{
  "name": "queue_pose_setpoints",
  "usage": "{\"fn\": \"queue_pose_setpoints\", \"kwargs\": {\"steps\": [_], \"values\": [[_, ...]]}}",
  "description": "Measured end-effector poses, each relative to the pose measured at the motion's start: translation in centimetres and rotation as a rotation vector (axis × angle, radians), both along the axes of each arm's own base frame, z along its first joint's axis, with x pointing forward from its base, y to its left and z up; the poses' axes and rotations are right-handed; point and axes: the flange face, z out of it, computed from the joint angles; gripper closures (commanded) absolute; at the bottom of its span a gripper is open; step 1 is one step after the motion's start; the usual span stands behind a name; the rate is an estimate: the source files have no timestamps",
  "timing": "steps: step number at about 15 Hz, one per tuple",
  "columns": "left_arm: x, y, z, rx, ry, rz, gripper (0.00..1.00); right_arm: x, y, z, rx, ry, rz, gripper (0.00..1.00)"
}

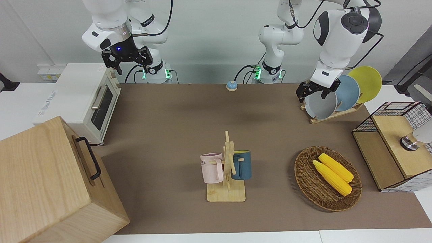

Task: Pick gray plate from low plate rack and place it on table with left arm
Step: 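Lower the left gripper onto the gray plate's rim in the rack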

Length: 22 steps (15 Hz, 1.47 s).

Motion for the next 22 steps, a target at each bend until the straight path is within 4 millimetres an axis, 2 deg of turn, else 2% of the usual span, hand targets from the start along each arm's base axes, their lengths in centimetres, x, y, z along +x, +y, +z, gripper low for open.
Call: {"fn": "queue_pose_setpoints", "kwargs": {"steps": [3, 7, 10, 15, 17, 18, 19, 21, 22], "values": [[-0.9, 1.3, -0.3, 0.105, 0.029, -0.078, 0.0, 0.0, 0.0, 0.0, 0.0, 0.0, 0.0, 0.013], [-2.6, 4.0, -0.1, 0.273, 0.109, -0.129, 0.0, 0.0, 0.0, 0.0, 0.0, 0.0, 0.0, 0.011], [-3.6, 5.8, -0.9, 0.341, 0.148, -0.14, 0.0, 0.0, 0.0, 0.0, 0.0, 0.0, 0.0, 0.013], [-5.2, 10.1, -5.1, 0.378, 0.259, -0.103, 0.0, 0.0, 0.0, 0.0, 0.0, 0.0, 0.0, 0.011], [-6.1, 11.6, -7.1, 0.369, 0.308, -0.082, 0.04, 0.0, 0.0, 0.0, 0.0, 0.0, 0.0, 0.011], [-6.4, 12.1, -7.9, 0.365, 0.325, -0.077, 0.15, 0.0, 0.0, 0.0, 0.0, 0.0, 0.0, 0.011], [-6.6, 12.4, -8.6, 0.362, 0.34, -0.075, 0.21, 0.0, 0.0, 0.0, 0.0, 0.0, 0.0, 0.011], [-6.7, 12.6, -10.0, 0.36, 0.351, -0.072, 0.47, 0.0, 0.0, 0.0, 0.0, 0.0, 0.0, 0.011], [-6.7, 12.6, -10.5, 0.361, 0.357, -0.069, 0.57, 0.0, 0.0, 0.0, 0.0, 0.0, 0.0, 0.013]]}}
